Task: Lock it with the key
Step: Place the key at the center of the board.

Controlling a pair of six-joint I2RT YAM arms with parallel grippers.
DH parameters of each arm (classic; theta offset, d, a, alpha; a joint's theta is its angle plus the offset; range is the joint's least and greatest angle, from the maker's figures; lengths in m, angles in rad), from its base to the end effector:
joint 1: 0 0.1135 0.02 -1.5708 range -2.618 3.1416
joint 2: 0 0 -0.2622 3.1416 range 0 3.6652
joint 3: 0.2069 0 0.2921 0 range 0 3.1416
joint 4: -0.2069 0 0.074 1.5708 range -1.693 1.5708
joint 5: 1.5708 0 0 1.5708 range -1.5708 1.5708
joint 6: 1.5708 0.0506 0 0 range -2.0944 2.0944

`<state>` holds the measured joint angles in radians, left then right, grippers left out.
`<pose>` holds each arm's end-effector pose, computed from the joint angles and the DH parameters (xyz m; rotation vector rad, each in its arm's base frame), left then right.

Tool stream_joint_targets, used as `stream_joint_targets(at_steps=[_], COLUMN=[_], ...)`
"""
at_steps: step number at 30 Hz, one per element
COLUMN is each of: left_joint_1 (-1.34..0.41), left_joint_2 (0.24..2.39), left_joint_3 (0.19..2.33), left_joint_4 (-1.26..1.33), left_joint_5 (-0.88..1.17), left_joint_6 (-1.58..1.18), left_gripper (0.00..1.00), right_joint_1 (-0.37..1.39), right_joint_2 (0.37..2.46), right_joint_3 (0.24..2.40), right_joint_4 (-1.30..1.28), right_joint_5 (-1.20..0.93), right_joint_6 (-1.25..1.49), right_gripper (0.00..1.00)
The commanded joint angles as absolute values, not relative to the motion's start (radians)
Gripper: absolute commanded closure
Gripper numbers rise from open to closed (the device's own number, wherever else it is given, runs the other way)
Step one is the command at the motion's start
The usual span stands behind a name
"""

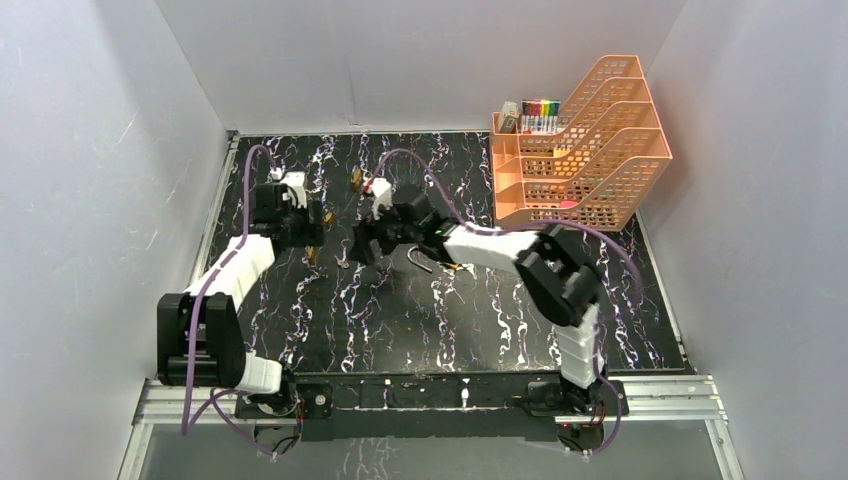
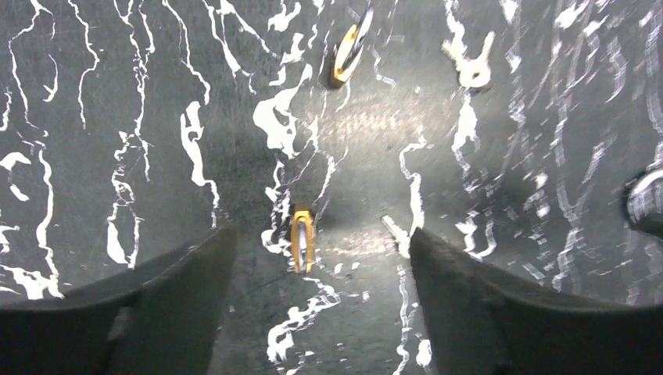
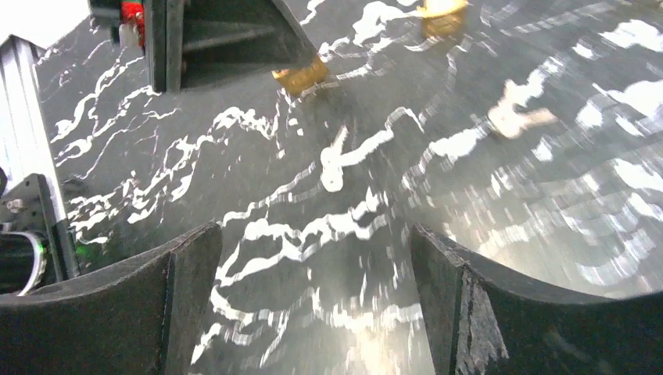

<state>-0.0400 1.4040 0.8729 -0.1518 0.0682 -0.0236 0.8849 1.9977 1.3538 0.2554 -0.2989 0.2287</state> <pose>0.3495 -0.0174 0.2005 0.0551 2.2535 -0.1109 0.3092 0.4014 0.1822 -0.8670 1.8964 1.0011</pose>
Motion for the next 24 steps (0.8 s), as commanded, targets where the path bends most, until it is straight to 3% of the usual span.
stream_joint_targets(at_steps=[1,8,16,24], left_joint_1=[-0.021,-0.020,-0.021,-0.023], left_joint_2=[1.297,1.240,1.159,1.151], left_joint_3=[0.921,0.928,0.897,0.887], left_joint_4=[-0.132,-0.133,-0.101,-0.092], left_joint_5=[0.140,0.333,0.384,0.461], left_joint_6=[-0.076,-0.101,-0.145,-0.177], left_gripper=[0.02,0.02,0.02,0.02], right_joint_1=[0.733,0.478,0.449,0.525], right_joint_2=[1.609,1.515,1.586,1.671], right_joint_3=[1.127,1.052,1.056,1.053], right_joint_4=[0.133,-0.051,-0.153,-0.143], right_joint_5=[-0.201,-0.407,-0.497,-0.282], right_joint_6=[0.064,-0.172,-0.441,-0.511], right_gripper=[0.01,0.02,0.01,0.02])
